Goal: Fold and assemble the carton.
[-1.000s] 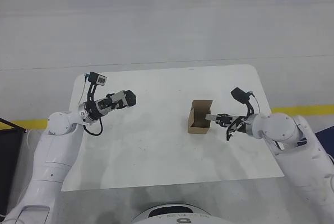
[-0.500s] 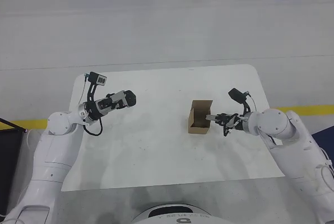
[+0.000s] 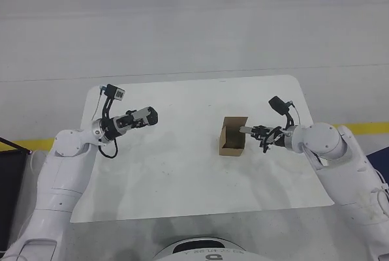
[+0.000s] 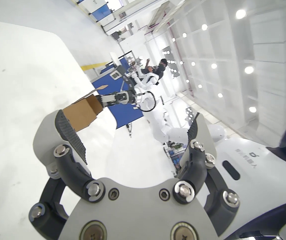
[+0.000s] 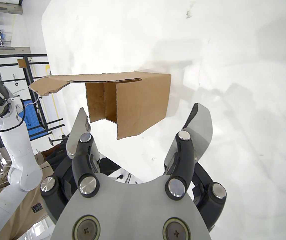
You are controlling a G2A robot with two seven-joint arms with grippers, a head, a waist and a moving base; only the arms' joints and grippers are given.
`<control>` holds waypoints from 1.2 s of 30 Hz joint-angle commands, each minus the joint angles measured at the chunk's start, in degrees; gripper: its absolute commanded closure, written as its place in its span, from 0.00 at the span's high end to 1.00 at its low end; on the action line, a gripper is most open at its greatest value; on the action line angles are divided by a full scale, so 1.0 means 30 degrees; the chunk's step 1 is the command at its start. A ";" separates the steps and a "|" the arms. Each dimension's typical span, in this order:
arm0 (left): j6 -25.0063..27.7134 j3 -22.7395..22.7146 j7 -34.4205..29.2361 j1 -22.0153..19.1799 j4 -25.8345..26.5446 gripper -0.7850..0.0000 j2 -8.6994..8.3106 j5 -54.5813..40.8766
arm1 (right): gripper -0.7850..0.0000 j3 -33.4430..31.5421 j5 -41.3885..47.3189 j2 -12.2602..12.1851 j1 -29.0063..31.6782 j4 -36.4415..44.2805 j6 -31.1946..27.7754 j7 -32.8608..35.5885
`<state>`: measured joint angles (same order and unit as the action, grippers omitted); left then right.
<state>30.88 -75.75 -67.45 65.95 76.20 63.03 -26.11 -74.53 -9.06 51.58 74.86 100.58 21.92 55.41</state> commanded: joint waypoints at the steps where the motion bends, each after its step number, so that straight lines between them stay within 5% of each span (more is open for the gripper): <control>1: 0.0774 0.2049 -0.0866 -0.1234 -0.0967 1.00 0.0340 0.1093 | 0.96 -0.0252 0.0140 -0.0032 0.0268 0.0203 -0.0067 -0.0078; 5: 0.1918 0.5471 -0.0066 -0.3362 -0.3391 1.00 0.1467 -0.1347 | 1.00 -0.0621 0.0075 -0.0111 0.0771 0.0625 -0.0160 -0.0092; 17: 0.1232 0.5527 -0.0084 -0.3026 -0.3573 1.00 0.1361 -0.0394 | 1.00 -0.0820 0.0057 -0.0142 0.0873 0.0710 -0.0111 -0.0113; 25: 0.2788 0.8132 0.0802 -0.3835 -0.4643 1.00 0.2224 -0.1021 | 1.00 -0.0633 0.2000 0.0057 0.0808 -0.0762 -0.1945 -0.0710; 28: 0.3167 0.9518 0.1181 -0.4548 -0.5716 1.00 0.2635 -0.0278 | 0.76 -0.0851 0.1810 0.0003 0.0970 -0.0817 -0.1841 -0.0656; 33: 0.4085 1.1531 0.2098 -0.5557 -0.7280 1.00 0.3489 -0.0541 | 0.56 -0.1148 0.1794 -0.0063 0.1234 -0.0844 -0.1728 -0.0452; 36: 0.4695 1.2556 0.2709 -0.6155 -0.8286 1.00 0.4045 -0.0992 | 0.55 -0.1173 0.1699 -0.0108 0.1428 -0.0611 -0.1804 -0.0057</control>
<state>44.54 -39.11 -59.78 48.05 52.37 74.69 -28.96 -78.08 -3.58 51.30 79.05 98.57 16.40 55.03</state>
